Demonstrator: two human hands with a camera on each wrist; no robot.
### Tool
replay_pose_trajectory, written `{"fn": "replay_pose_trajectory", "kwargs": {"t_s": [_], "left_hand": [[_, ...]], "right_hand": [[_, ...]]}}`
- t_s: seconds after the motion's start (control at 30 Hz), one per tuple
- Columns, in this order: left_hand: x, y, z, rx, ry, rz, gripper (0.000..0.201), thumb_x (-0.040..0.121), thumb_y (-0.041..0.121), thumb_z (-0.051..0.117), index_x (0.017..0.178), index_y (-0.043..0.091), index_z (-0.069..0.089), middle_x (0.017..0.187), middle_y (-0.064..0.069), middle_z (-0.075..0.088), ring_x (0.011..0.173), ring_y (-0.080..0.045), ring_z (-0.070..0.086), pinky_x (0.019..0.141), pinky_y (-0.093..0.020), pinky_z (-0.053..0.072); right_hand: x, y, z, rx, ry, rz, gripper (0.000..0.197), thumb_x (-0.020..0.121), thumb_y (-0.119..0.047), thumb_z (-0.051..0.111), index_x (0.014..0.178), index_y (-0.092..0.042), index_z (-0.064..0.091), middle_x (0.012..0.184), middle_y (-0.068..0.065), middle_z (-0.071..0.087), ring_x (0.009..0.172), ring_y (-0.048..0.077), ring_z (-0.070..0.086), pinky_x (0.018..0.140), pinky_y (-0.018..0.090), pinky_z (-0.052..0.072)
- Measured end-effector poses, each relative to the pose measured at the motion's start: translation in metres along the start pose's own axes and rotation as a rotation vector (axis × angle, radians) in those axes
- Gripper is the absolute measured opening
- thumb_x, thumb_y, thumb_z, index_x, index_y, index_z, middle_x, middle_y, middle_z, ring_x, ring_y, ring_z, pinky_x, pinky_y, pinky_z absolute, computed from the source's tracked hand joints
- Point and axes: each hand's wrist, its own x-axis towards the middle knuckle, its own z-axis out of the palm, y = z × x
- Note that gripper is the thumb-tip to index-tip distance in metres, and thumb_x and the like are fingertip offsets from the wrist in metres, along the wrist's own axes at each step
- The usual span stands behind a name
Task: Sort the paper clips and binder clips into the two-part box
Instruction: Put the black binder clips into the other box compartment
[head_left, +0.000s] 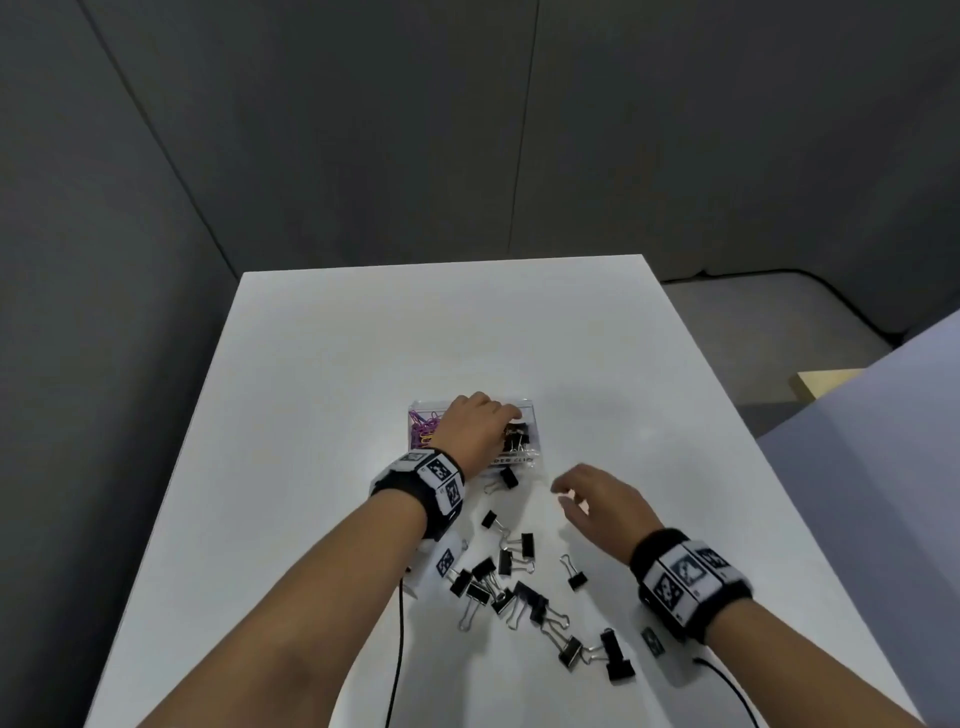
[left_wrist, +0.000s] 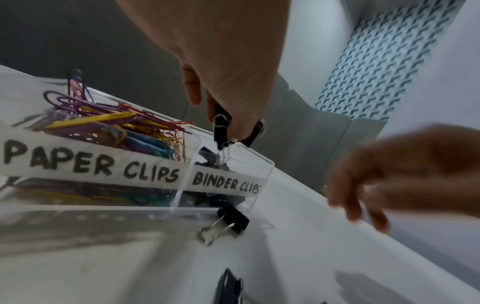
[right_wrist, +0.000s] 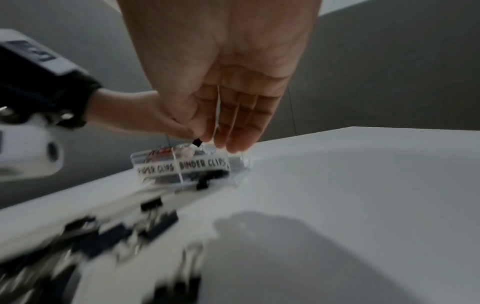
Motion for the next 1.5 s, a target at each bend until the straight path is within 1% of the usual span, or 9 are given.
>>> {"fn": "replay_pose_trajectory", "kwargs": {"t_s": [0.13,0.3,0.4,0.5,0.7,0.93,1.17,1.33,1.5], "left_hand": [[-0.014,0.004,0.007,-0.006,0.010,0.070,0.046,0.093,0.012,0.046,0.138,0.018,0.042,0.147,-0.004,0.041,0.133,-0.025,0.040,0.107,-0.038,0.032],[-0.066,0.006,0.027,-0.067,0.045,0.260,0.036,0.085,0.020,0.059,0.121,0.014,0.059,0.123,-0.008,0.061,0.103,-0.026,0.063,0.081,-0.036,0.051],[-0.103,0.008,0.042,-0.034,-0.231,0.124,0.059,0.088,0.049,0.051,0.139,0.022,0.038,0.140,-0.002,0.042,0.119,-0.021,0.050,0.093,-0.034,0.044],[-0.127,0.011,0.053,-0.053,-0.343,-0.022,0.079,0.080,0.059,0.056,0.145,0.026,0.025,0.146,-0.001,0.030,0.129,-0.022,0.037,0.097,-0.037,0.044],[-0.124,0.025,0.062,-0.230,-0.281,-0.201,0.066,0.086,0.036,0.061,0.143,0.024,0.030,0.141,-0.005,0.033,0.126,-0.024,0.037,0.096,-0.036,0.047],[-0.112,0.029,0.063,-0.263,-0.252,-0.282,0.031,0.088,0.022,0.055,0.118,0.013,0.052,0.125,-0.008,0.045,0.116,-0.027,0.041,0.093,-0.034,0.045],[-0.111,0.031,0.060,-0.260,-0.229,-0.274,0.033,0.084,0.030,0.056,0.109,0.010,0.048,0.117,-0.007,0.045,0.106,-0.023,0.042,0.083,-0.032,0.045],[-0.104,0.024,0.044,-0.361,-0.134,-0.348,0.023,0.084,0.026,0.056,0.102,0.015,0.046,0.099,-0.003,0.052,0.086,-0.017,0.046,0.071,-0.028,0.040],[-0.108,0.009,0.034,-0.467,-0.122,-0.403,0.040,0.093,0.010,0.042,0.132,0.017,0.039,0.087,-0.011,0.062,0.070,-0.023,0.053,0.056,-0.028,0.038]], "right_hand": [[-0.041,0.014,0.011,-0.109,-0.218,-0.058,0.037,0.095,-0.033,0.045,0.130,-0.024,0.048,0.136,-0.007,0.048,0.122,0.012,0.046,0.095,0.024,0.040],[-0.082,0.021,0.023,-0.225,-0.386,-0.102,0.083,0.079,-0.056,0.059,0.146,-0.027,0.020,0.151,-0.002,0.025,0.129,0.019,0.038,0.104,0.030,0.035],[-0.099,0.021,0.028,-0.189,-0.440,-0.024,0.096,0.075,-0.051,0.065,0.149,-0.030,0.008,0.150,-0.002,0.019,0.126,0.020,0.041,0.097,0.030,0.041],[-0.097,0.017,0.034,-0.078,-0.439,0.071,0.098,0.076,-0.044,0.069,0.149,-0.028,0.005,0.148,0.000,0.018,0.116,0.022,0.050,0.090,0.031,0.046],[-0.057,0.000,0.042,0.075,-0.333,0.184,0.074,0.084,-0.027,0.065,0.144,-0.014,0.023,0.139,0.008,0.026,0.106,0.028,0.057,0.089,0.031,0.047],[-0.028,-0.015,0.049,-0.004,-0.276,0.269,0.021,0.085,-0.014,0.054,0.104,-0.008,0.046,0.114,0.012,0.042,0.082,0.024,0.043,0.076,0.034,0.042],[-0.024,-0.023,0.053,-0.112,-0.241,0.267,0.031,0.083,-0.009,0.051,0.112,-0.006,0.041,0.120,0.013,0.040,0.105,0.033,0.049,0.072,0.033,0.036],[-0.016,-0.017,0.041,0.004,-0.176,0.268,0.013,0.085,-0.002,0.042,0.091,-0.012,0.035,0.094,0.007,0.043,0.083,0.023,0.043,0.070,0.030,0.032],[-0.014,-0.011,0.034,0.199,-0.117,0.282,0.026,0.082,0.007,0.038,0.094,-0.016,0.037,0.090,0.003,0.043,0.079,0.022,0.043,0.060,0.027,0.031]]}}
